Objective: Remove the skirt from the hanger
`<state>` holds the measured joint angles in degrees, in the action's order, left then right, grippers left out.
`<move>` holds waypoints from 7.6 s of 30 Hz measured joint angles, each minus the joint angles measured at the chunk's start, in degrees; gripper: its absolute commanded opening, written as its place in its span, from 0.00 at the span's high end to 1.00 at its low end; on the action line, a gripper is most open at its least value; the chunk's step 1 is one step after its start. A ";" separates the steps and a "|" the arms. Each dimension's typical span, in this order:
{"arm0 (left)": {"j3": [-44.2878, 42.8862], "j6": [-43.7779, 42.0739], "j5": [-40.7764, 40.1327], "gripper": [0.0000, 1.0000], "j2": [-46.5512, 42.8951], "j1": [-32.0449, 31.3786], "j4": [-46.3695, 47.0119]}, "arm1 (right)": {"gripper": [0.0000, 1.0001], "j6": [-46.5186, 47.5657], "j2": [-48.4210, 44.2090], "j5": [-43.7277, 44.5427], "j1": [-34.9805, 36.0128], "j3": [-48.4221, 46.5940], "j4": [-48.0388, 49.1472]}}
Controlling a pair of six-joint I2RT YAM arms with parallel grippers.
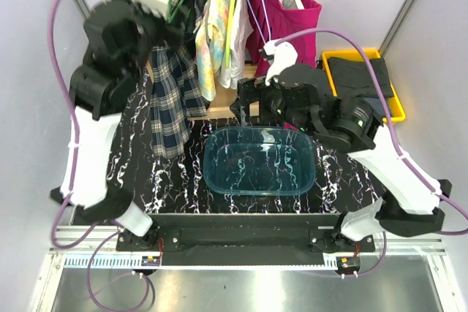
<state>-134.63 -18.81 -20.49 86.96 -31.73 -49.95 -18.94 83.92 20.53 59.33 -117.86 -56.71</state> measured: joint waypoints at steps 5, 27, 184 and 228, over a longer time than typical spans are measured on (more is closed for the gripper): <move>-8.90 0.66 -1.79 0.08 8.90 7.91 6.49 | 0.00 -0.11 -5.55 -2.47 0.04 6.60 5.97; -2.82 14.73 14.58 0.27 14.53 16.70 13.99 | 0.18 3.61 -17.90 -4.52 0.15 24.00 21.24; 24.55 41.77 60.83 1.00 -27.39 32.06 36.04 | 1.00 31.98 -10.27 -3.17 0.66 -5.31 42.29; 88.70 -11.28 42.47 1.00 -27.43 63.14 5.88 | 1.00 39.85 -20.74 3.78 -7.34 35.78 41.90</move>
<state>-45.93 -30.09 21.98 59.53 31.42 -44.07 20.91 63.18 24.32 51.99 -82.08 -14.81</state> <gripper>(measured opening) 0.084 0.033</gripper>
